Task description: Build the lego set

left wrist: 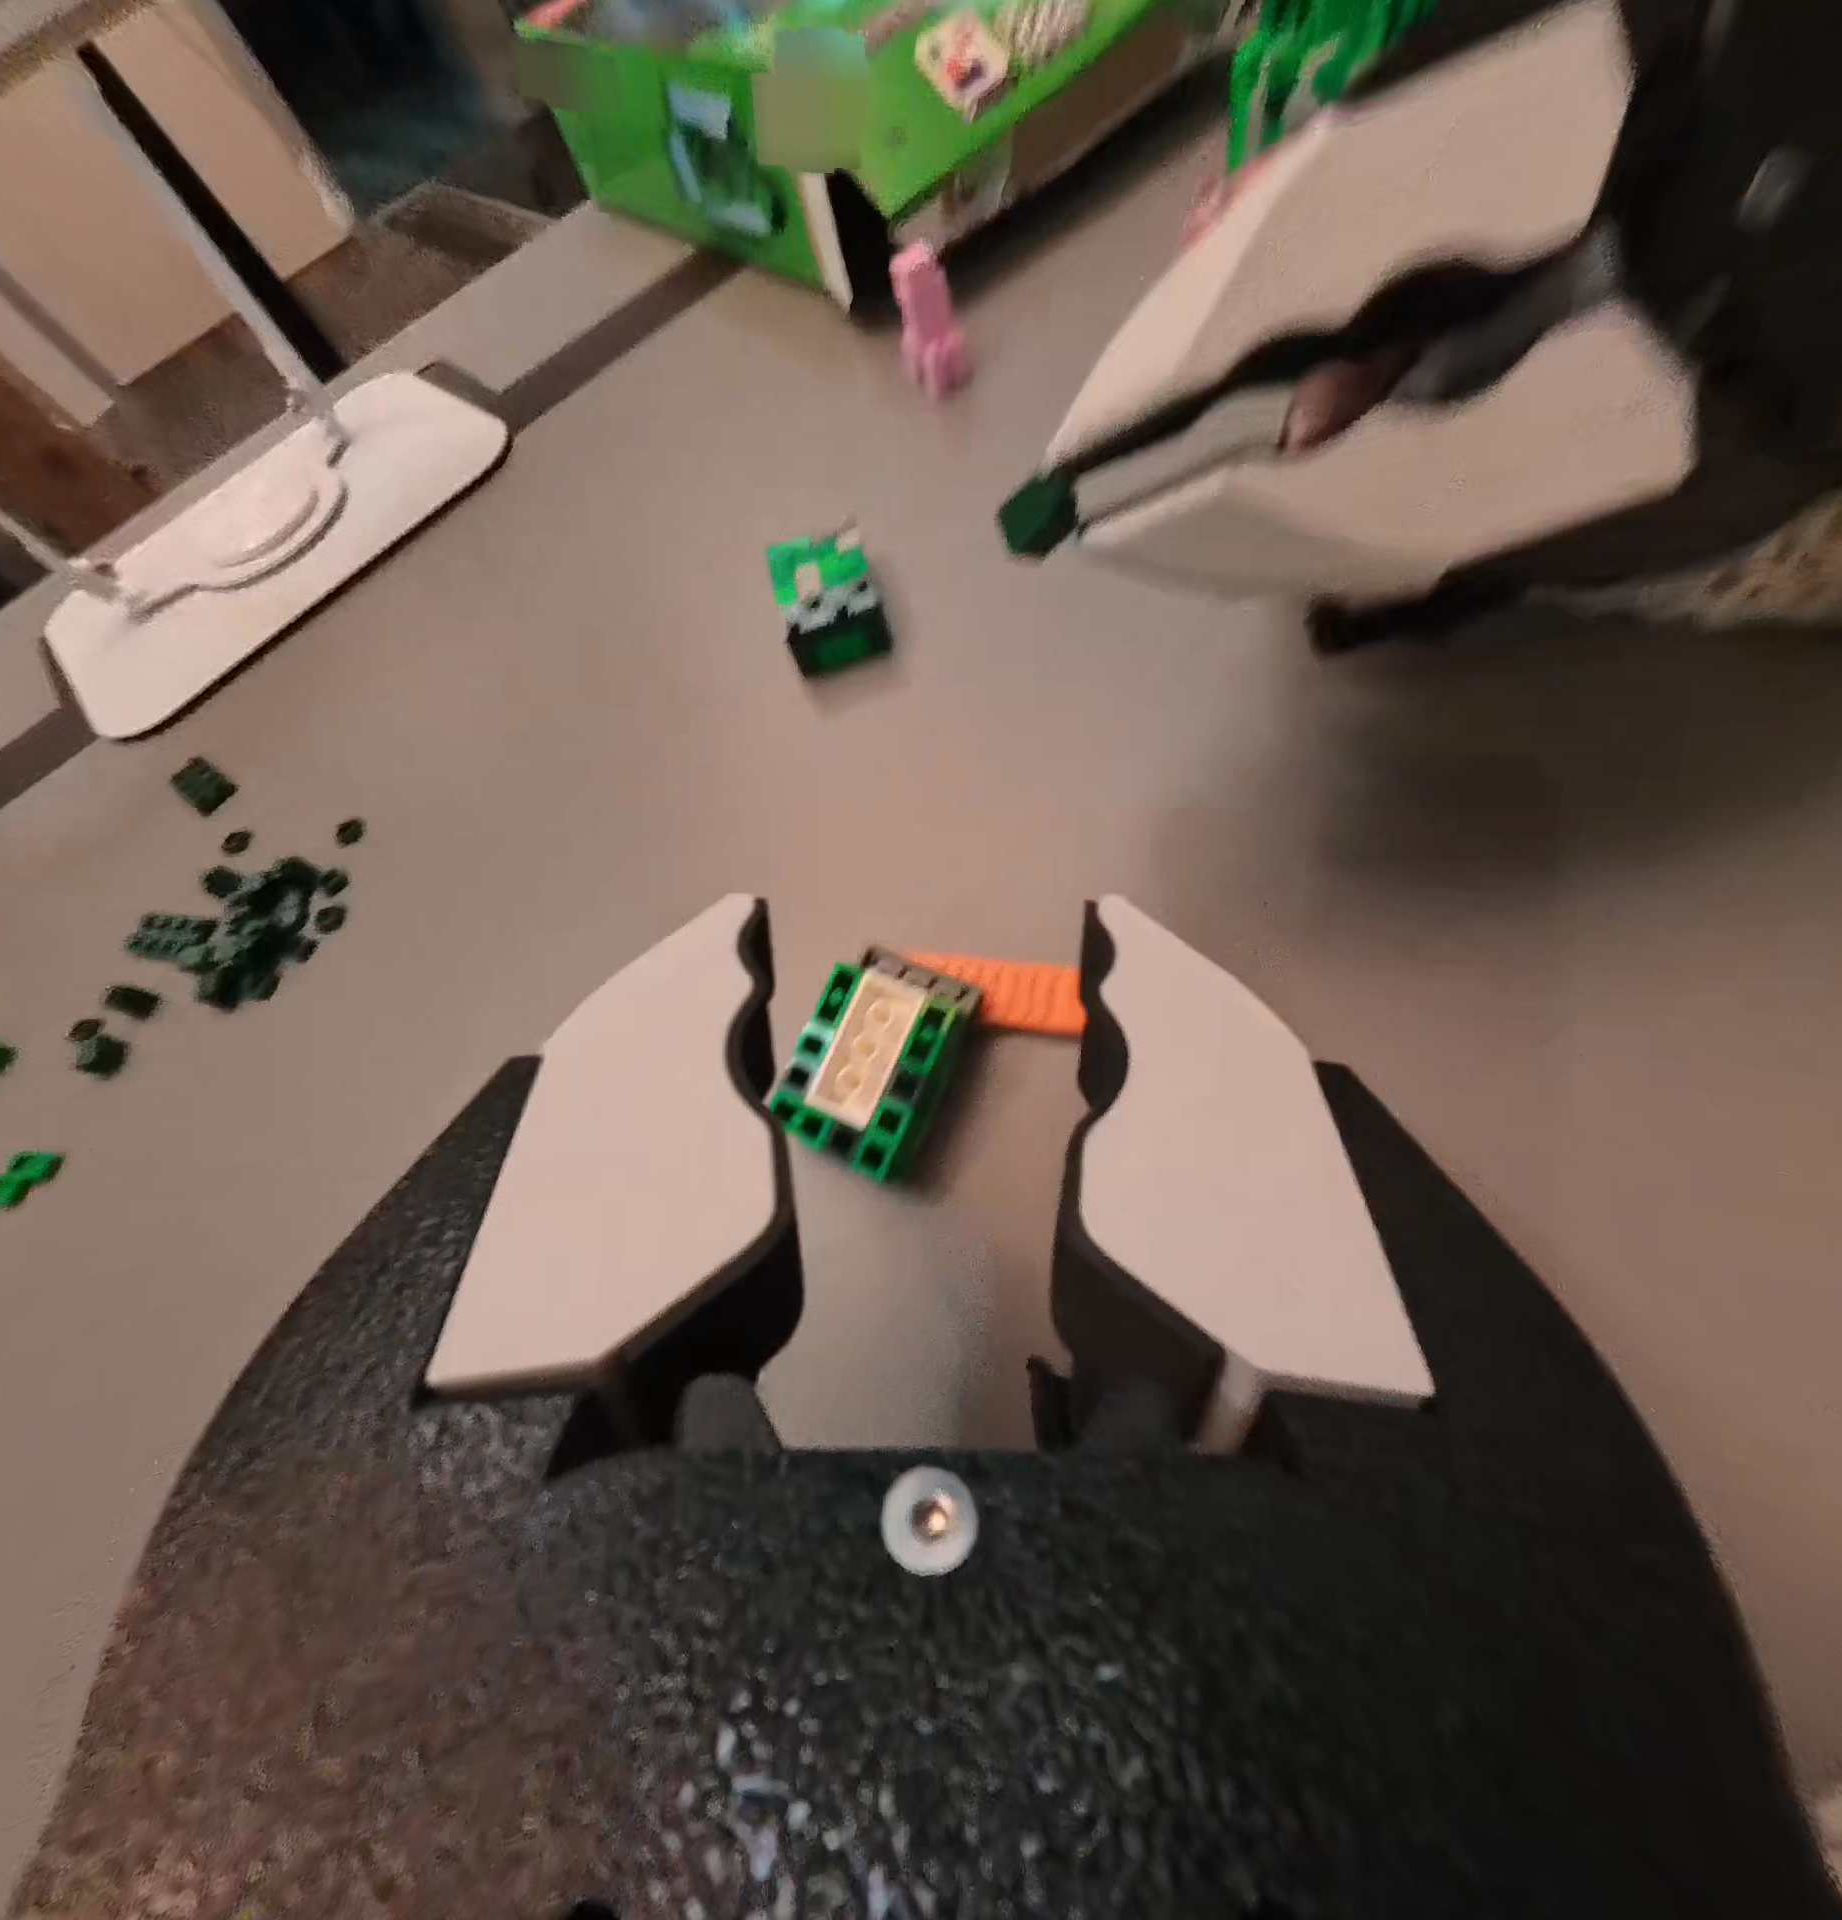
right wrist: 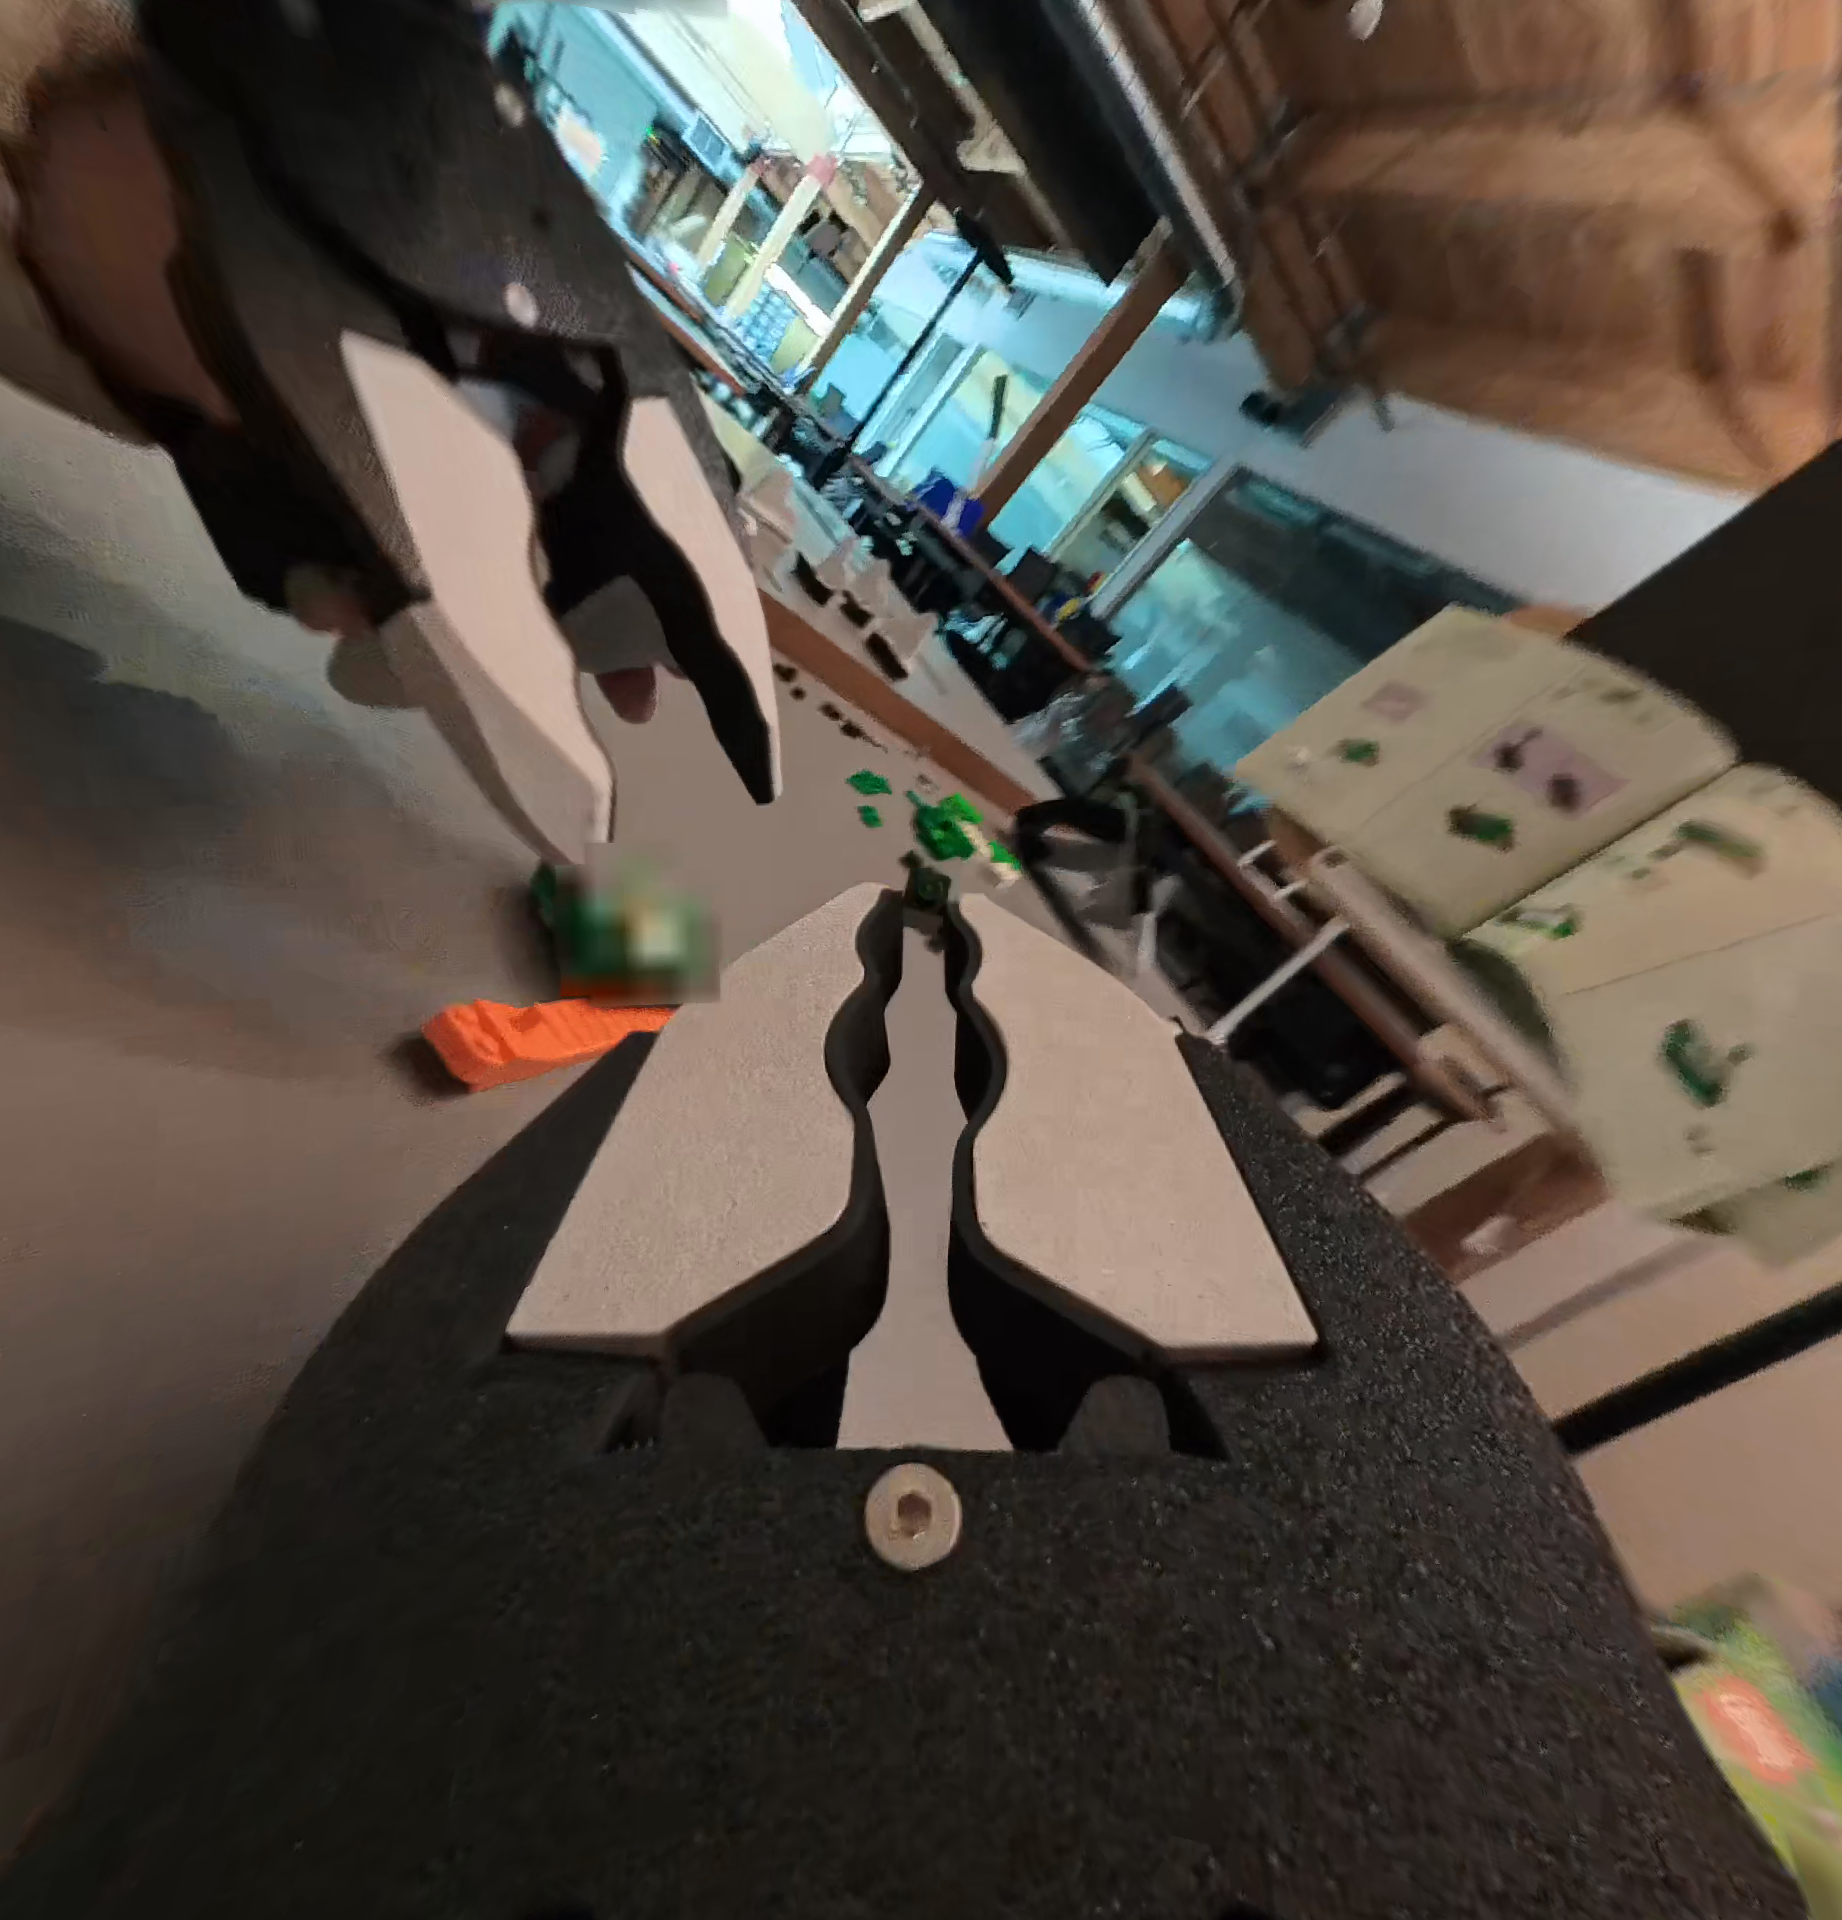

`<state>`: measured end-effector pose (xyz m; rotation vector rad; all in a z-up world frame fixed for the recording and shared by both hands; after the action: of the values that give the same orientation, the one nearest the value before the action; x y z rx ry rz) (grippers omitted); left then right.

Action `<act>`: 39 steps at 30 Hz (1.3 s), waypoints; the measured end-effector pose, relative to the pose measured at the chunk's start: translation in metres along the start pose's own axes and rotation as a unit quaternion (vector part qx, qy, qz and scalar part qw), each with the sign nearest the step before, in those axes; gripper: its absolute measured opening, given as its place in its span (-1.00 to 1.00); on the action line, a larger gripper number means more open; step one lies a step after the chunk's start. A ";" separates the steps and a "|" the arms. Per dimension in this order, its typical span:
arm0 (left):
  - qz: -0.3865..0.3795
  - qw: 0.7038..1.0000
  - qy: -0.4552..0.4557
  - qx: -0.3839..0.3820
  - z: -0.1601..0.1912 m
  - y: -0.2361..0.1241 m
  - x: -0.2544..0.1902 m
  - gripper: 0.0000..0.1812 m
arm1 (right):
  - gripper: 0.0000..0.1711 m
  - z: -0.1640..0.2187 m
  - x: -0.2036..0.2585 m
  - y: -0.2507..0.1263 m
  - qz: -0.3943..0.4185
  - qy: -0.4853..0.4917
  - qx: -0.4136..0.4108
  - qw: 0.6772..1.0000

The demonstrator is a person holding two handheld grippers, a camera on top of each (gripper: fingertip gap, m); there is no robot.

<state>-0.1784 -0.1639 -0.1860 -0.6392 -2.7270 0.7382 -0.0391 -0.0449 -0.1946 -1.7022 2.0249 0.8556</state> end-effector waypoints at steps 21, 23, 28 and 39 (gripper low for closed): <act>0.175 0.965 -0.101 -0.166 -0.025 0.003 -0.009 -1.00 | -1.00 -0.019 0.024 -0.011 0.024 -0.180 -0.090 0.979; 0.170 0.970 -0.081 -0.152 -0.024 0.004 -0.009 -1.00 | -1.00 -0.018 0.024 -0.011 0.023 -0.178 -0.086 0.980; 0.116 0.981 -0.067 -0.143 -0.019 0.004 -0.003 -1.00 | -1.00 -0.013 0.012 -0.007 0.046 -0.126 -0.055 0.989; -0.225 0.954 0.070 -0.184 0.004 -0.015 0.013 -0.99 | -0.94 0.043 -0.057 -0.005 0.144 0.051 0.155 0.976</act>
<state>-0.1959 -0.1711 -0.1800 -0.1091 -2.7388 0.0734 -0.0268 0.0254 -0.1929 -1.3292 2.3688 0.5050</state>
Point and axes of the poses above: each gripper's, where its closed fingertips meet, y out along the fingers, z out of its underside, x = y × z across the jaws, the point moved 9 cm from there along -y, back along the fingers, and after that the axes turned 14 degrees about z, right-handed, at the moved point
